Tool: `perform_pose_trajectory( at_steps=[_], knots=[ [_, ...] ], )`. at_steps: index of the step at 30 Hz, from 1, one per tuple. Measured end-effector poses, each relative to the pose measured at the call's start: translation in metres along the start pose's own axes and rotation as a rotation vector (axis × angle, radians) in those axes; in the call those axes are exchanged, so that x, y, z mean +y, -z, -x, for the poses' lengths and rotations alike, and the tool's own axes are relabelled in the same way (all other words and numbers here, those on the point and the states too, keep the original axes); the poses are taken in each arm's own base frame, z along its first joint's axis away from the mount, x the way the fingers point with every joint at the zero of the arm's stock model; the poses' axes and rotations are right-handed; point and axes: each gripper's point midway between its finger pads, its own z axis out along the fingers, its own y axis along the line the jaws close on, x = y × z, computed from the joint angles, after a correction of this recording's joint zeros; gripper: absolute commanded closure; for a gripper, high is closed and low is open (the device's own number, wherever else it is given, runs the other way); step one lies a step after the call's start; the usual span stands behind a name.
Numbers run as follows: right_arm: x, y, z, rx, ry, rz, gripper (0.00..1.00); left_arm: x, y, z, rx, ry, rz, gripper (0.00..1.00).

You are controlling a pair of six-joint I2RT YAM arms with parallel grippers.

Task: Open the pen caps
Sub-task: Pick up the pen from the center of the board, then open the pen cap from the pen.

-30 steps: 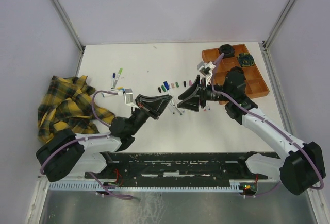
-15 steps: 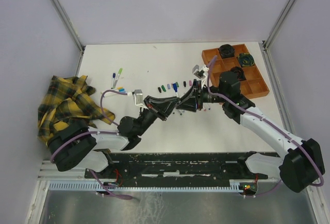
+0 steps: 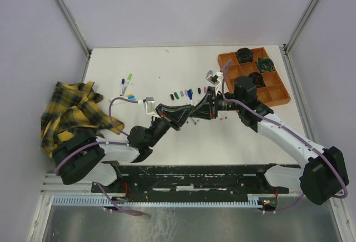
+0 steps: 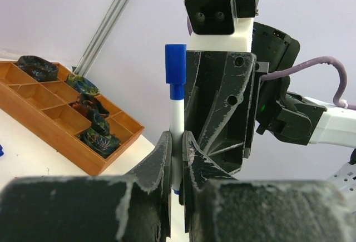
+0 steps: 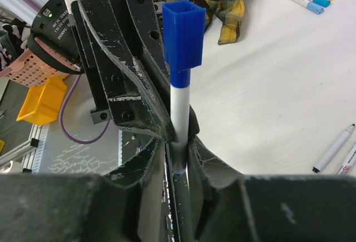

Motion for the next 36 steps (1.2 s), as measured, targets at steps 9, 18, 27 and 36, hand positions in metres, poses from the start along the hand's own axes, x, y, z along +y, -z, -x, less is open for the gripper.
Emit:
perform_pose_trajectory(
  at_steps=[9,18,27,36],
  knots=[
    [-0.002,-0.001,0.001,0.001,-0.012,-0.005,1.00,-0.001,0.000,0.002,-0.005,0.001,-0.001,0.76],
    [0.005,0.002,0.010,0.019,0.018,0.011,1.00,0.000,0.014,0.016,-0.037,0.003,0.029,0.29],
    [0.005,0.011,0.012,0.065,0.066,0.010,1.00,-0.024,0.002,0.061,-0.007,-0.025,0.069,0.17],
    [0.005,0.013,0.002,0.108,0.075,0.021,1.00,-0.004,-0.023,0.058,0.200,-0.066,0.158,0.27]
  ],
)
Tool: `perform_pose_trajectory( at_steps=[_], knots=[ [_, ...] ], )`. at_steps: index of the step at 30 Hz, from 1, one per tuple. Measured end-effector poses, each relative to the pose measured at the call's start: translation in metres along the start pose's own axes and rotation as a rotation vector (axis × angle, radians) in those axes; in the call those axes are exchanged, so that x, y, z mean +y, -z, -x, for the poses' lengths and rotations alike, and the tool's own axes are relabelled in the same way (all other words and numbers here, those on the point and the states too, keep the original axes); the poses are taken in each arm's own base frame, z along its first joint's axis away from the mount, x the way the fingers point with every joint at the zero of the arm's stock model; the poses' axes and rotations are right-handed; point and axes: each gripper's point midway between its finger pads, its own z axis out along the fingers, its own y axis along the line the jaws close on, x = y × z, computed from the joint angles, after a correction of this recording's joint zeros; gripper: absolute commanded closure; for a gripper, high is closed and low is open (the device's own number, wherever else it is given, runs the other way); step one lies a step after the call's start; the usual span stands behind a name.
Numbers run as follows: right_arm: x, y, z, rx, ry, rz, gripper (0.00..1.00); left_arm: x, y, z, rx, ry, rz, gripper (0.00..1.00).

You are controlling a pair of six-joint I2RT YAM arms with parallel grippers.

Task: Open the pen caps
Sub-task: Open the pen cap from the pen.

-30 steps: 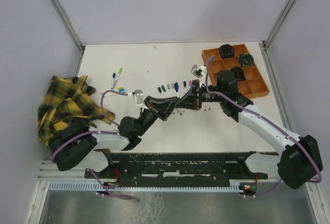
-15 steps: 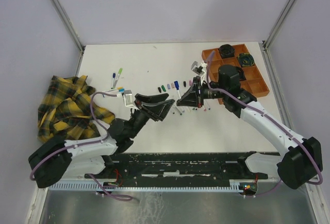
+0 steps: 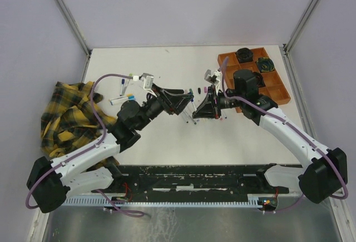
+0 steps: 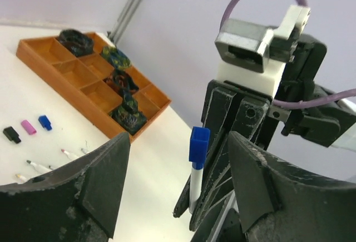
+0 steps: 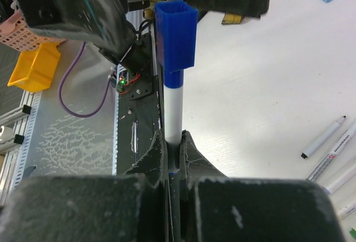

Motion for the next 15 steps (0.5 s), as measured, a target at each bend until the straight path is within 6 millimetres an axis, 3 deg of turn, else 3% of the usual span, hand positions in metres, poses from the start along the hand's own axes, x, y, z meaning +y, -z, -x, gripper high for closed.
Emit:
perform_pose_trajectory(
  at_steps=[8,15],
  knots=[
    [-0.002,-0.001,-0.005,0.016,-0.005,0.006,1.00,0.003,-0.010,-0.025,0.140,0.009,0.002,0.49],
    [-0.003,-0.001,-0.008,0.026,-0.009,0.005,1.00,0.003,-0.012,-0.032,0.181,0.013,-0.007,0.51]
  ],
)
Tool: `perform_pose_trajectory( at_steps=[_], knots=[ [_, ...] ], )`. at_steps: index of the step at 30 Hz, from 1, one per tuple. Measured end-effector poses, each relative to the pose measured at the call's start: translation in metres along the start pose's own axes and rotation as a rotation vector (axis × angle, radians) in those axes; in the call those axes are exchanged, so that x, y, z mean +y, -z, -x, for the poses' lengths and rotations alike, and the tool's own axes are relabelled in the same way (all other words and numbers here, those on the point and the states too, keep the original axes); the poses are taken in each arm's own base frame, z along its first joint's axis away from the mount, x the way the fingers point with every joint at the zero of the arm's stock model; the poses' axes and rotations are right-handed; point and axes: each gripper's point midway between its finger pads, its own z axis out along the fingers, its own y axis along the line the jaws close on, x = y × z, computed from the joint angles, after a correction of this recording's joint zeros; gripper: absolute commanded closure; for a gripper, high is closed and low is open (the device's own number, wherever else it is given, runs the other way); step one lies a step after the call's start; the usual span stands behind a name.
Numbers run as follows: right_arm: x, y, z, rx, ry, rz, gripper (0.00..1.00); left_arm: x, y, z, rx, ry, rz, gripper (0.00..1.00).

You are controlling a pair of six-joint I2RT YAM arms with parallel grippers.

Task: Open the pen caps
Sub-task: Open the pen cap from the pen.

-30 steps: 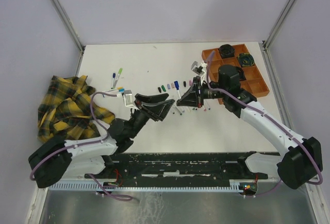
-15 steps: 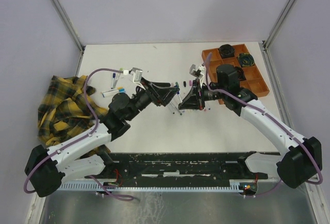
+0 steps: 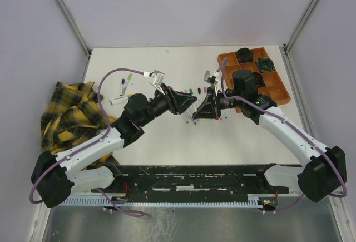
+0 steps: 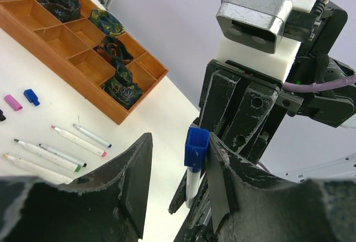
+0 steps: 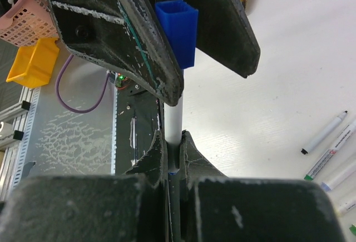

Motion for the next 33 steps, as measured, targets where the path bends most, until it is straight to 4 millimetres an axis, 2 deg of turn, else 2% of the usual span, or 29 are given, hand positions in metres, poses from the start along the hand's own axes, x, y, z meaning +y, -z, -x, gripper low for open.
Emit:
perform_pose_trajectory(
  at_steps=[6,13,16,20,22,23,25,28,31,33],
  knots=[
    [-0.001,0.000,-0.001,0.003,-0.002,0.000,1.00,0.002,0.000,0.002,-0.003,0.000,0.004,0.53],
    [-0.004,-0.002,-0.004,0.013,-0.016,-0.001,1.00,0.004,0.001,0.004,-0.003,0.011,0.003,0.64],
    [-0.004,-0.002,-0.005,0.016,-0.021,-0.001,1.00,0.001,0.001,0.003,0.005,0.020,-0.010,0.75],
    [-0.004,-0.002,-0.007,0.021,-0.028,-0.001,1.00,-0.001,0.001,0.002,0.014,0.025,-0.028,0.96],
    [-0.004,-0.002,-0.007,0.021,-0.026,0.001,0.99,-0.002,0.000,0.001,0.016,0.027,-0.034,0.97],
    [-0.004,-0.002,-0.007,0.021,-0.027,-0.001,0.96,-0.002,0.000,0.001,0.019,0.027,-0.038,0.97],
    [-0.005,-0.002,-0.007,0.022,-0.030,-0.002,0.83,-0.003,0.000,0.000,0.022,0.026,-0.045,0.97],
    [-0.004,-0.001,-0.006,0.018,-0.040,-0.001,0.68,-0.003,0.000,0.001,0.020,0.025,-0.047,0.97],
    [-0.003,0.000,0.003,-0.012,-0.069,0.009,0.59,-0.005,0.000,0.003,0.007,0.022,-0.056,0.97],
    [-0.005,0.002,0.013,-0.054,-0.074,0.006,0.57,-0.005,0.000,0.002,-0.005,0.028,-0.066,0.97]
  ],
)
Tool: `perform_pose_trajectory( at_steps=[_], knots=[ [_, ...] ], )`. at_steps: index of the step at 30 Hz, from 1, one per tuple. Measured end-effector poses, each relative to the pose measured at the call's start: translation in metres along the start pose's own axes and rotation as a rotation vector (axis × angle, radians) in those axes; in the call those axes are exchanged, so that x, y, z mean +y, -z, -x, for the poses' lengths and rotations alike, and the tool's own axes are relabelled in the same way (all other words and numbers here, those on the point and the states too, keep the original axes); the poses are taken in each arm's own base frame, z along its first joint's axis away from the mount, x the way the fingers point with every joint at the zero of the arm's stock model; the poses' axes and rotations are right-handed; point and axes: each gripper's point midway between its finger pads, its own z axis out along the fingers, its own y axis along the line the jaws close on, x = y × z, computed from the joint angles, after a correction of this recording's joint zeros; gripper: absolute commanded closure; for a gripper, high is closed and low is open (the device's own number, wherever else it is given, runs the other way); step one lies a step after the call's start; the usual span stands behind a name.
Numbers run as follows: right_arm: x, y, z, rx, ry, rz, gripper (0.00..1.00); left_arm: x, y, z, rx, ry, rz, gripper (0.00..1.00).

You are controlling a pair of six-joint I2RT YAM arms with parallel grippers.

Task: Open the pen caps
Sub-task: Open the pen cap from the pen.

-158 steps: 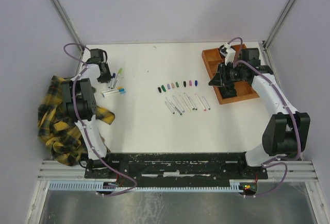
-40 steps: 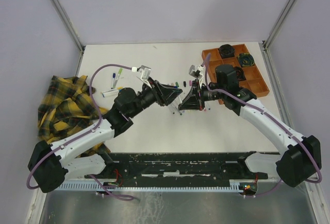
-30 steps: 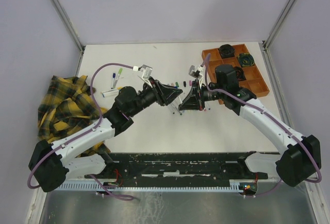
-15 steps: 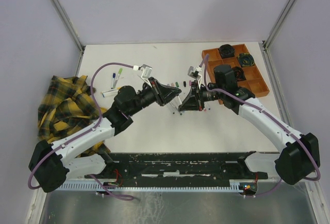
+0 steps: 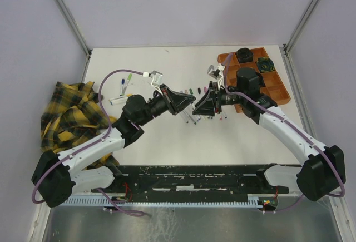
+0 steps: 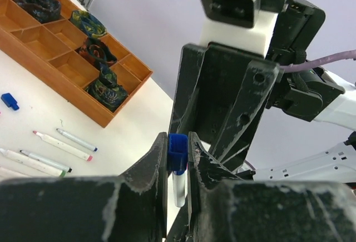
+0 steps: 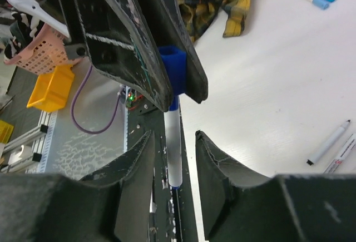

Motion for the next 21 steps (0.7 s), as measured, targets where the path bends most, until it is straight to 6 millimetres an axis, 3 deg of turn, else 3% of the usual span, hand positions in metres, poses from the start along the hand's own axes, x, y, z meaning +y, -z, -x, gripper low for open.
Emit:
perform_pose_trajectory(
  at_steps=[9,21],
  knots=[
    [0.003,0.002,0.015,-0.086,-0.022,0.008,0.61,0.006,-0.002,-0.011,-0.018,0.061,-0.018,0.97],
    [0.002,0.000,0.017,-0.093,-0.036,0.011,0.70,-0.003,-0.003,0.001,-0.068,0.069,-0.058,0.97]
  ],
)
